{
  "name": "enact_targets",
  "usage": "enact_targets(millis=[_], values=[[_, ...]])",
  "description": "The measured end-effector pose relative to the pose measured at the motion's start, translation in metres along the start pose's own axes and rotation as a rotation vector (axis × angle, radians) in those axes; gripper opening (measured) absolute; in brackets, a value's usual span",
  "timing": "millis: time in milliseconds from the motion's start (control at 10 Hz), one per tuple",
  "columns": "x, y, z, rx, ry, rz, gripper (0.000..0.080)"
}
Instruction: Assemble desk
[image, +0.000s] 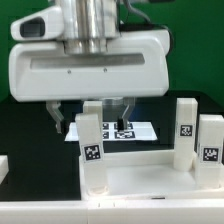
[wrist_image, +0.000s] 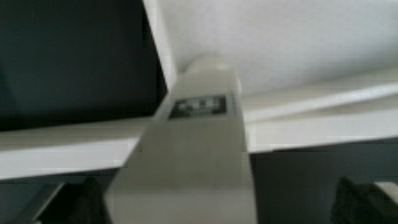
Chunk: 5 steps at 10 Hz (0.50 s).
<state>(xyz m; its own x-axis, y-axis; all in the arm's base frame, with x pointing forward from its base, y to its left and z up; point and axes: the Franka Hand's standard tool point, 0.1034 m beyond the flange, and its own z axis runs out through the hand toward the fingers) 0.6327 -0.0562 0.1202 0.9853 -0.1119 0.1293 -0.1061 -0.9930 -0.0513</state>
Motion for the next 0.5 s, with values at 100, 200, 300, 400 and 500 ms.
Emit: enact_targets(millis=[100,200,300,400,500], values=[[-0.0025,-0.0006,0.0036,-0.001,-0.005,0.000,0.0536],[-0.0032,-0.0004,0.0050,-0.002,-0.008,0.012,0.0393],[-0.0031,-0.0003,0.0049,-0.002,-0.008,0.016,0.0393],[-0.0031,-0.0006,0.0049,-0.001,-0.007,0.049,0.0285],[-0.0031,-0.0009,0.0051,0.001,-0.007,0.144,0.0285]])
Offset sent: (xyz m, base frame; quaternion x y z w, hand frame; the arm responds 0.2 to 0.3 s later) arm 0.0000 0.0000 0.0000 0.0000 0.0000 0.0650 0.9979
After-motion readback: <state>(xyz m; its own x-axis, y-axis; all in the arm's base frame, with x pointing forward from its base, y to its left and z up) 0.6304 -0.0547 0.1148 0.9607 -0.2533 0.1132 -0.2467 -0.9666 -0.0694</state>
